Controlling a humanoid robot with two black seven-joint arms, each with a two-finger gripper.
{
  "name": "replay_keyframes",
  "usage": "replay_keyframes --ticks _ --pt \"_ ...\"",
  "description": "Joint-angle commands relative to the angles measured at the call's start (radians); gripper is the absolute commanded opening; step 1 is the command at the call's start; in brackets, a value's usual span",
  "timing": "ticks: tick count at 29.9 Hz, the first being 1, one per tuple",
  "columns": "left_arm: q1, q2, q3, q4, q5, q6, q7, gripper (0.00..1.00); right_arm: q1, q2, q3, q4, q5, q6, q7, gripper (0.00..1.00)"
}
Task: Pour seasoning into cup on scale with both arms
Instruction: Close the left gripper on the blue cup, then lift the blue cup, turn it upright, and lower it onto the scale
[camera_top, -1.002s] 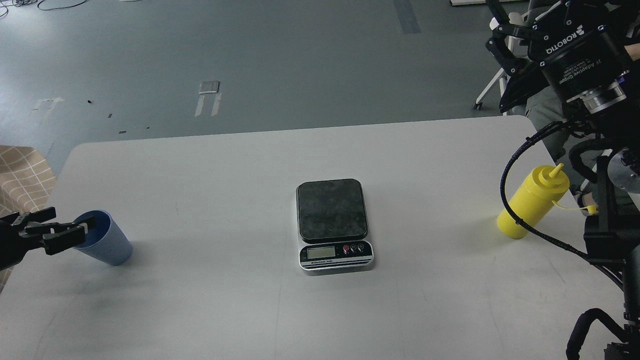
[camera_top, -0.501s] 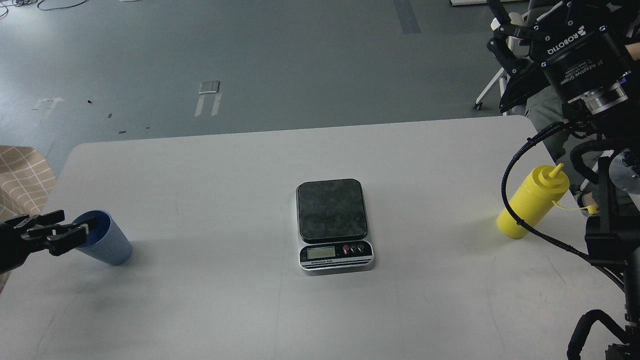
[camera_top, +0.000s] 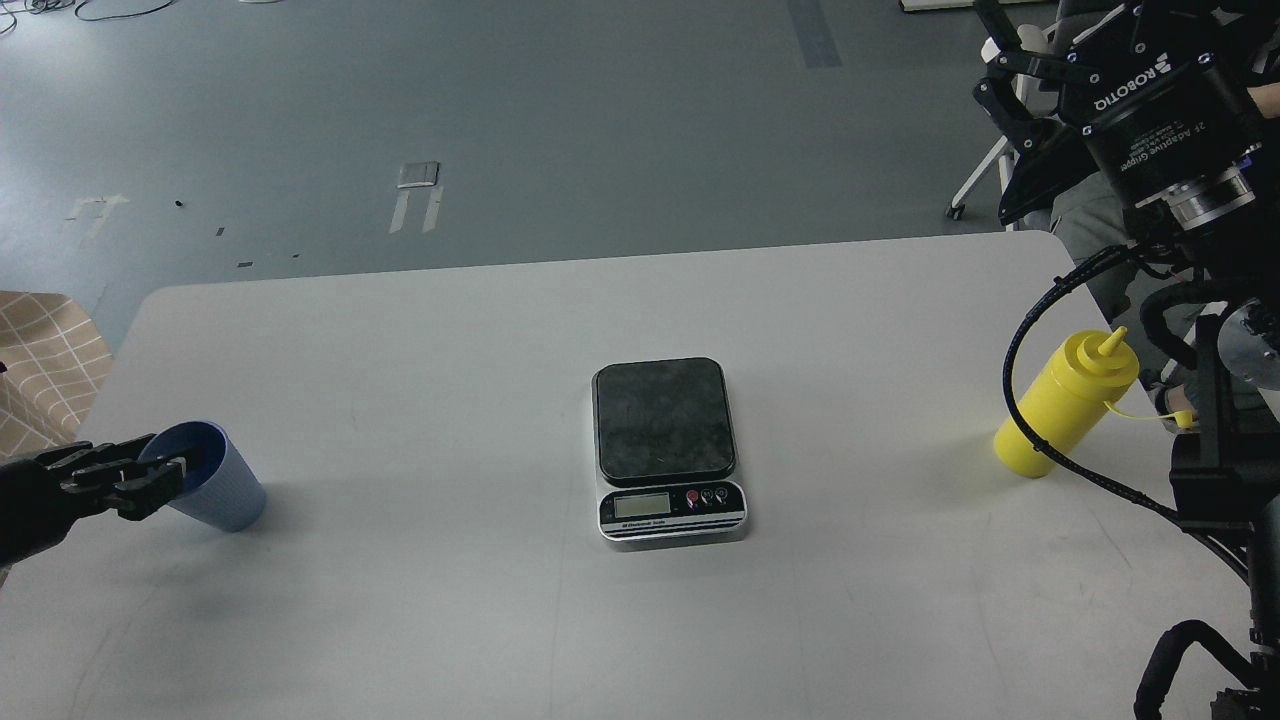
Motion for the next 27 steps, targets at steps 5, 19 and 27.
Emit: replay_keyframes --ticks 5,19,27 --pt "0.017 0.000 0.000 -0.003 0.004 0.000 0.000 0.16 -0.001 0.003 -0.010 0.001 -0.002 0.000 0.000 1.00" --pt "0.028 0.001 -0.003 -0.003 0.003 -0.003 0.000 0.00 -0.004 0.008 -0.013 0.003 -0.002 0.000 0.000 1.00" --pt "-0.107 0.004 -0.005 -0.025 0.070 -0.067 0.000 0.00 -0.027 0.008 -0.011 0.003 0.000 0.000 0.002 1.00"
